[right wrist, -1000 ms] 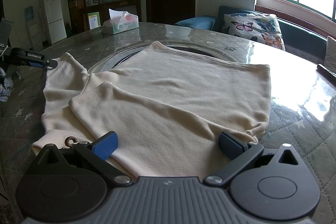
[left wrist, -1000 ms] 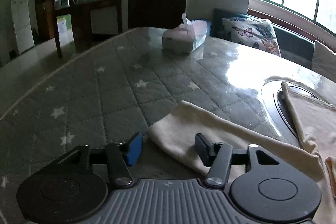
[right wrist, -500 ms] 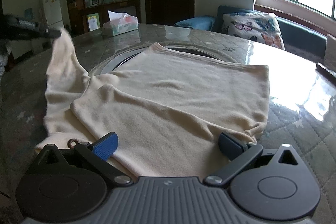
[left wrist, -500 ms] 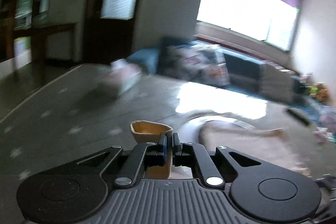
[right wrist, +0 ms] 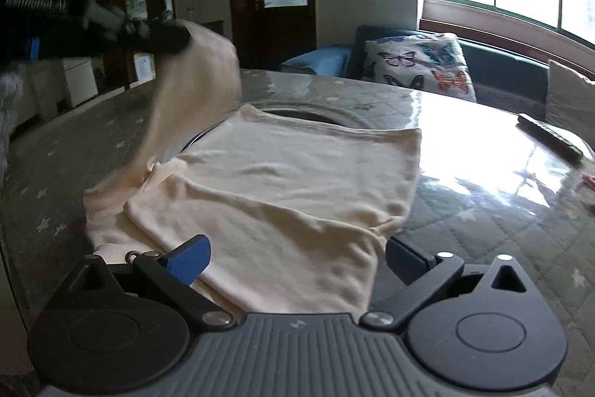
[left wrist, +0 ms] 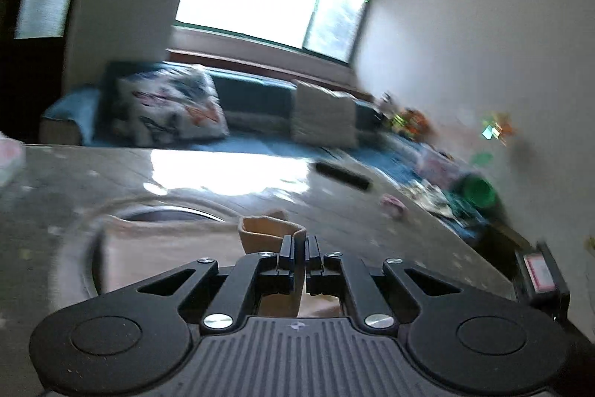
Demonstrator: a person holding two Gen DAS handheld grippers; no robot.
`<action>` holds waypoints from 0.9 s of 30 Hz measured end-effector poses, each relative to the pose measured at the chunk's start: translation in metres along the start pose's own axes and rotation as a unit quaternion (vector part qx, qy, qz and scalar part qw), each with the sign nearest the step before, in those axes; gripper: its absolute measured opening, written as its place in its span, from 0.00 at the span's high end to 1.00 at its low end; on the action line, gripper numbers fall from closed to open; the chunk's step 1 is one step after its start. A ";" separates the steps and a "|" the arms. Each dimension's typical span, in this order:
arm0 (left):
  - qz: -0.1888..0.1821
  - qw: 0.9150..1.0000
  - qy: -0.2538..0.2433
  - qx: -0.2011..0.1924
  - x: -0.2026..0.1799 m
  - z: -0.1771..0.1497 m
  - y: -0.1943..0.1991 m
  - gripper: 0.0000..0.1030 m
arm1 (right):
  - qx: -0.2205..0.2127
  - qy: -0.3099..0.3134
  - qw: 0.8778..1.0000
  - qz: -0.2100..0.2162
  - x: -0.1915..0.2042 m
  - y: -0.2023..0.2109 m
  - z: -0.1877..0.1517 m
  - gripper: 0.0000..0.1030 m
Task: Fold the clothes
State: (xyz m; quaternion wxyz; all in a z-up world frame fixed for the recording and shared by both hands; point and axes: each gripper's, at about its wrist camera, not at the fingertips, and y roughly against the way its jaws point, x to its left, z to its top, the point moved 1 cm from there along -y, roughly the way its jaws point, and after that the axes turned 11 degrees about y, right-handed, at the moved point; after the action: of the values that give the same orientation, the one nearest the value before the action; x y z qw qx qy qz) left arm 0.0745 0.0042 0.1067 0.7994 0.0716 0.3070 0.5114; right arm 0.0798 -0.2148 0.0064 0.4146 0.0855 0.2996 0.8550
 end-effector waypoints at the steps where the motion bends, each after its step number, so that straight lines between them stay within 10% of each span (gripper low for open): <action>1: 0.002 1.000 -0.004 0.007 -0.003 -0.004 -0.003 0.83 | -0.001 -0.005 1.000 -0.002 -0.002 0.002 -0.001 0.01; 5: 0.013 1.000 -0.021 0.017 -0.004 -0.013 -0.006 0.47 | 0.000 -0.025 1.000 -0.008 -0.009 0.008 -0.004 0.01; 14: 0.129 0.991 -0.028 -0.015 0.053 -0.019 0.028 0.21 | -0.005 -0.053 0.999 0.009 -0.011 0.012 0.000 0.05; 27: 0.220 0.973 -0.061 0.031 0.095 -0.060 0.036 0.07 | 0.035 -0.078 0.996 0.030 -0.006 -0.010 -0.008 0.47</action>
State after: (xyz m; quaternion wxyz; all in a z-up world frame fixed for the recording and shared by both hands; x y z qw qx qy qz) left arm 0.0397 0.0909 0.0344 0.6817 0.1930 0.2501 0.6599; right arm 0.0874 -0.2185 -0.0052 0.4074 0.1755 0.2938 0.8467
